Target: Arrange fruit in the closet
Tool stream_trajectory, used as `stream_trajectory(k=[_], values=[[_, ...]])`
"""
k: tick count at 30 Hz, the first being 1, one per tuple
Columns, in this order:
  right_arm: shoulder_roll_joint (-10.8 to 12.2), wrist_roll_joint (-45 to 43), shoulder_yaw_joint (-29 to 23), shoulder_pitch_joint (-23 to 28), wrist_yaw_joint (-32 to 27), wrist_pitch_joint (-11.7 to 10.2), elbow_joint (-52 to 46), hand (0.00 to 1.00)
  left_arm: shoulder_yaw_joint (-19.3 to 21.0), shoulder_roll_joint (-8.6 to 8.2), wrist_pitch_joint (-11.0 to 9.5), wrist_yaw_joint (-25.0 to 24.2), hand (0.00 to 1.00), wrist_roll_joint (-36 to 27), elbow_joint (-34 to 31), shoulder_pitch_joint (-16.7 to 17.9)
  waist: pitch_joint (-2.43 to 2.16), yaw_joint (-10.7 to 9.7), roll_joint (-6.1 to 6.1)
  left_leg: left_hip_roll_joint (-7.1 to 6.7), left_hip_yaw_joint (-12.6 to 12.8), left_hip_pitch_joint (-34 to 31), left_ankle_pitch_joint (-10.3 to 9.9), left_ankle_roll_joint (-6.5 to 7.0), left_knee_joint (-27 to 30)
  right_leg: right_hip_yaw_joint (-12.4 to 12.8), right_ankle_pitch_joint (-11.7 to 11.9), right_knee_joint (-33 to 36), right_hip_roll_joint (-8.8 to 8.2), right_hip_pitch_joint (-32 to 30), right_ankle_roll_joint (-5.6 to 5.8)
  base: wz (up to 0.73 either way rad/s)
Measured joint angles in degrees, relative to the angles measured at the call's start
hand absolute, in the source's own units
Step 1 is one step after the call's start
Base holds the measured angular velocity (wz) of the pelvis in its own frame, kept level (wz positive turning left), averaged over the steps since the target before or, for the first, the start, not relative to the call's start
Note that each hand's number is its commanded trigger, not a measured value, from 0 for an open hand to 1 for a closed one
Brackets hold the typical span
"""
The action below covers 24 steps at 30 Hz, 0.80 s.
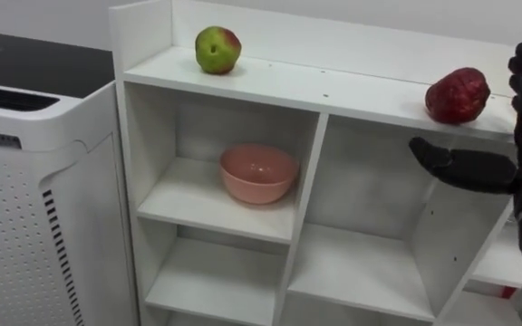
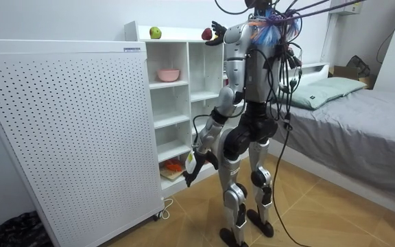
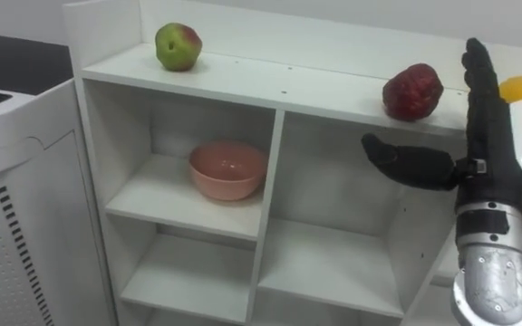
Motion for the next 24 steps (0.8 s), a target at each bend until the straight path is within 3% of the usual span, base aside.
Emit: stream_trajectory(k=[6, 24], values=[[-1.95, -0.03, -0.02, -2.27, 0.06, -0.02, 0.28, 0.00, 0.33, 0.61, -0.04, -0.53, 0.00, 0.78, -0.07, -0.05, 0.05, 0.00, -0.50, 0.05, -0.01, 0.07, -0.01, -0.01, -0.02, -0.15, 0.00, 0.00, 0.09, 0.01, 0.00, 0.00], [-2.89, 1.72, -0.03, -3.46, 0.75, -0.02, 0.36, 0.00, 0.42, 1.21, -0.07, -0.86, 0.00, 2.86, -0.07, 0.05, -0.03, 0.25, -0.90, -0.02, -0.61, -0.68, -0.02, -0.03, 1.12, -1.11, 0.01, 0.08, 0.04, 0.04, 0.00, 0.01]])
